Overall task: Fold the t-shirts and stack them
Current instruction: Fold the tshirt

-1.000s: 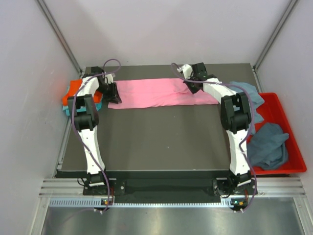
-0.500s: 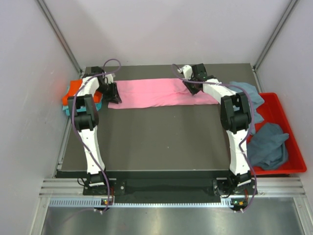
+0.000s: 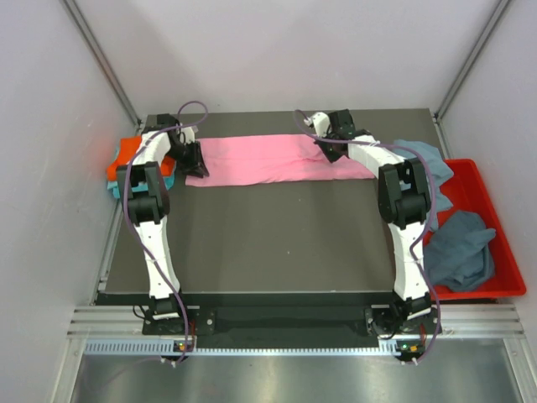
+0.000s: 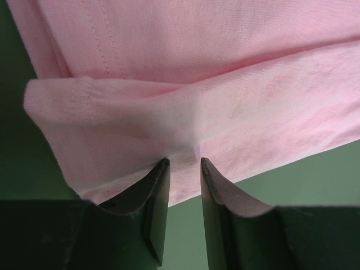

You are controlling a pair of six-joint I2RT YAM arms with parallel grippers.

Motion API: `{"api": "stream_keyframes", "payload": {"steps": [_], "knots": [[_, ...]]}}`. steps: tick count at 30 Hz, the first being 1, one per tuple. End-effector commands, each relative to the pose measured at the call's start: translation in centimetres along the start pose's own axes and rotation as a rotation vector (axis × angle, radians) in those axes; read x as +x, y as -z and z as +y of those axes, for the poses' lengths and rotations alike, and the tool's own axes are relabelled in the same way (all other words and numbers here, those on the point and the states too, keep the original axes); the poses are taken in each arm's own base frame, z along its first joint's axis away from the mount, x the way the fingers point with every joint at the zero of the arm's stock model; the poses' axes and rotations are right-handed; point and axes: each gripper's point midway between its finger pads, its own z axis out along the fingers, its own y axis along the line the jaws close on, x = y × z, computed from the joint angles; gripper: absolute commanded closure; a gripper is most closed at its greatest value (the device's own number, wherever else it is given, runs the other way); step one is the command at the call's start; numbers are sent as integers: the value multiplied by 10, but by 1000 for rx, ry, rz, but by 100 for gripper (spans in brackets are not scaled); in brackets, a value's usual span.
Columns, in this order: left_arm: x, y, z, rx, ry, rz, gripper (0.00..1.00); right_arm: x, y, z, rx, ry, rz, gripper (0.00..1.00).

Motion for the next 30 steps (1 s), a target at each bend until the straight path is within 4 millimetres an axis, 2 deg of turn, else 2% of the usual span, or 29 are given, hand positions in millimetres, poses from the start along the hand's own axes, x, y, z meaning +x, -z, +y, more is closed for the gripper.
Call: {"api": "stream_keyframes", "payload": {"steps": [1, 8, 10, 11, 14, 19, 30], "knots": [[-4, 3, -6, -17, -27, -18, 66, -28, 5, -1, -10, 4, -71, 100], [-4, 3, -7, -14, -27, -18, 66, -52, 16, -7, 1, -3, -125, 100], [-4, 4, -6, -15, -30, -19, 66, -50, 18, -12, 32, -9, -115, 89], [-4, 3, -6, -15, -28, -19, 66, -45, 17, -10, 27, -7, -103, 77], [-4, 2, -7, -12, -29, -17, 66, -36, 17, -2, 8, 1, -82, 64], [-5, 1, -7, -9, -29, -19, 66, -30, 19, 8, -18, 11, -67, 62], [-5, 1, -7, -12, -30, -20, 66, -34, 13, 19, -32, 27, -72, 62]]}}
